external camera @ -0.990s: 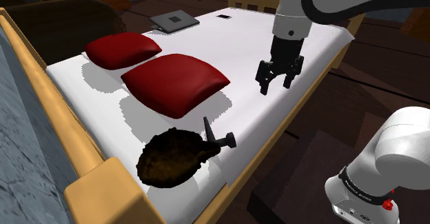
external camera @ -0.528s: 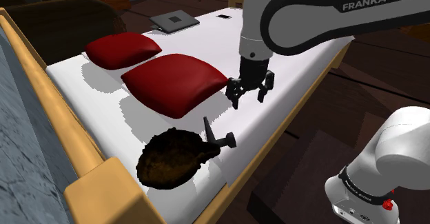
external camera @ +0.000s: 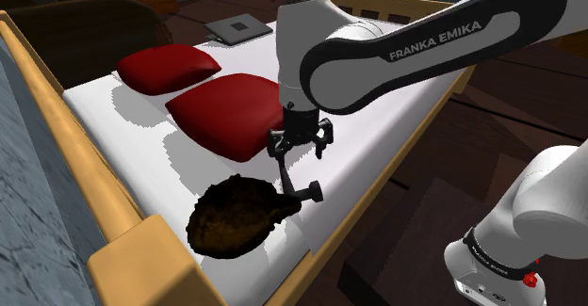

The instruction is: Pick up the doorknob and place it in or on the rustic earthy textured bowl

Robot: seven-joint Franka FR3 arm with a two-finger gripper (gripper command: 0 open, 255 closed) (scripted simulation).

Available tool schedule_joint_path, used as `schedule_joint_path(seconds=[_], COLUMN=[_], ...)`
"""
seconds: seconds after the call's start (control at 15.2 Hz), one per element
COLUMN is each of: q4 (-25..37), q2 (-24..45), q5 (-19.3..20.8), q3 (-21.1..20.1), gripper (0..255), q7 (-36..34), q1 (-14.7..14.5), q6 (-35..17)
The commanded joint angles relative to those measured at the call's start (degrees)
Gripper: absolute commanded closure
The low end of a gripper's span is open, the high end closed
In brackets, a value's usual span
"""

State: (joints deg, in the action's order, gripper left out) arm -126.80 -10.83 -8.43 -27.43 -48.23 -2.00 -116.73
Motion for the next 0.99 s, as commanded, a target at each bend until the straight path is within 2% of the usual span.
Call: schedule_joint_path(seconds=[0.0, 0.07, 0.53, 0.92], q4=[3.31, 4.67, 1.54, 1.31], q2=[5.21, 7.31, 9.84, 10.08], q5=[2.89, 4.25, 5.54, 5.67], q3=[-2.12, -2.75, -2.99, -3.01], gripper=[0, 0, 0, 0], q7=[-4.75, -6.63, -7.62, -7.71], q1=[-0.05, -0.18, -0.5, -0.52], q6=[-1.68, -2.2, -7.57, -8.01])
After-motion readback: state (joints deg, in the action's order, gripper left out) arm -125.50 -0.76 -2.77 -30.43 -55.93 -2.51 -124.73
